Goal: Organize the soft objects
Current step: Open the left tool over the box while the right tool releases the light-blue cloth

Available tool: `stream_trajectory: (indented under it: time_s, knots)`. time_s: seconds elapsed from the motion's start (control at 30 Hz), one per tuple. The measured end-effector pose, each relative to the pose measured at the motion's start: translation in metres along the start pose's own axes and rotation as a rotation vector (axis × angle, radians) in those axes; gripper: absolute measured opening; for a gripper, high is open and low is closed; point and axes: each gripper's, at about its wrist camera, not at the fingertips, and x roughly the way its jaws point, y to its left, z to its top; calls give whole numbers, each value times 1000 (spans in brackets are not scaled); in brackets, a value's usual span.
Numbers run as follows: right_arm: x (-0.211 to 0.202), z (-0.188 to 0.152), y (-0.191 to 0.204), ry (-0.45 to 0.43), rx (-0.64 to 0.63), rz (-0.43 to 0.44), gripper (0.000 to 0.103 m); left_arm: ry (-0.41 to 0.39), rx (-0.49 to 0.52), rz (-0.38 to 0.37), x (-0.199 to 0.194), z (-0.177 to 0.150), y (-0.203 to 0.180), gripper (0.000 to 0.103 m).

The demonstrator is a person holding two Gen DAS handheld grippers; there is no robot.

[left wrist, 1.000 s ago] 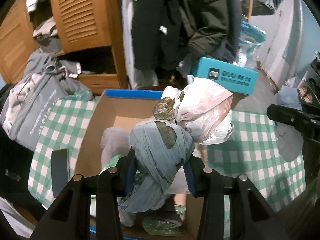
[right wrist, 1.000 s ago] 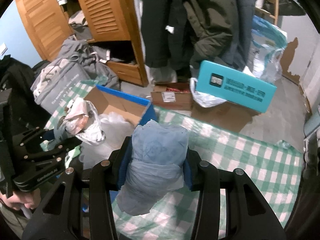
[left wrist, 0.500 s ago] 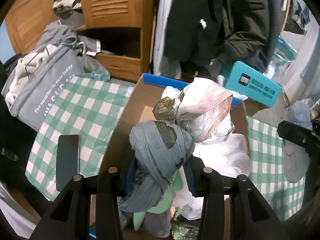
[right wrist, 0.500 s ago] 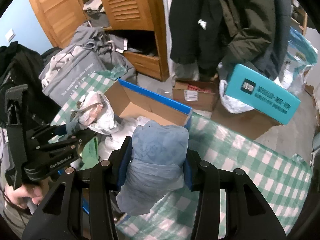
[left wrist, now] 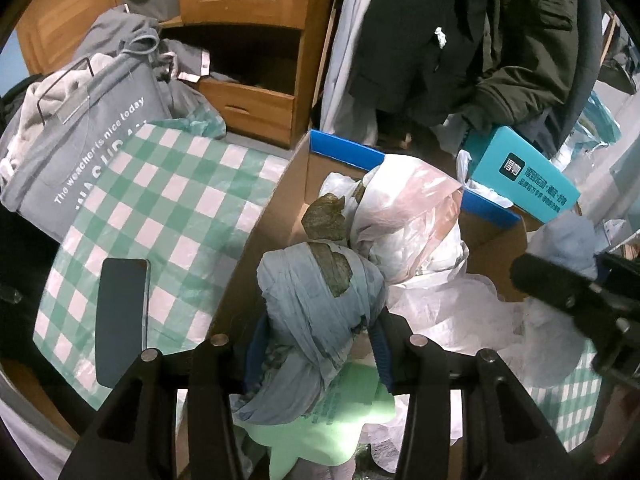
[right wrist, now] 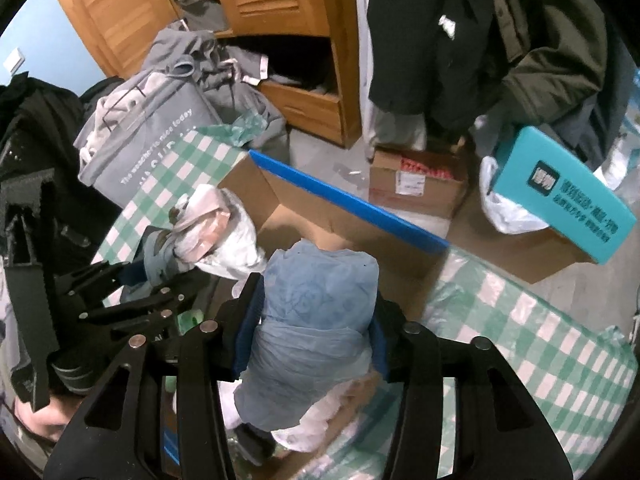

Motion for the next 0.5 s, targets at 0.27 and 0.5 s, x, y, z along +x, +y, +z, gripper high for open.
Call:
stream_trajectory:
  time_s: [0.27,0.5]
  knots:
    - [-5,1,1,-24,-23,-32,66,-29,36,32,-9,-1,-3,69]
    - [-24,1,-3,-53,-5,-39,66,-59,63,41,-27,-4,-8,75]
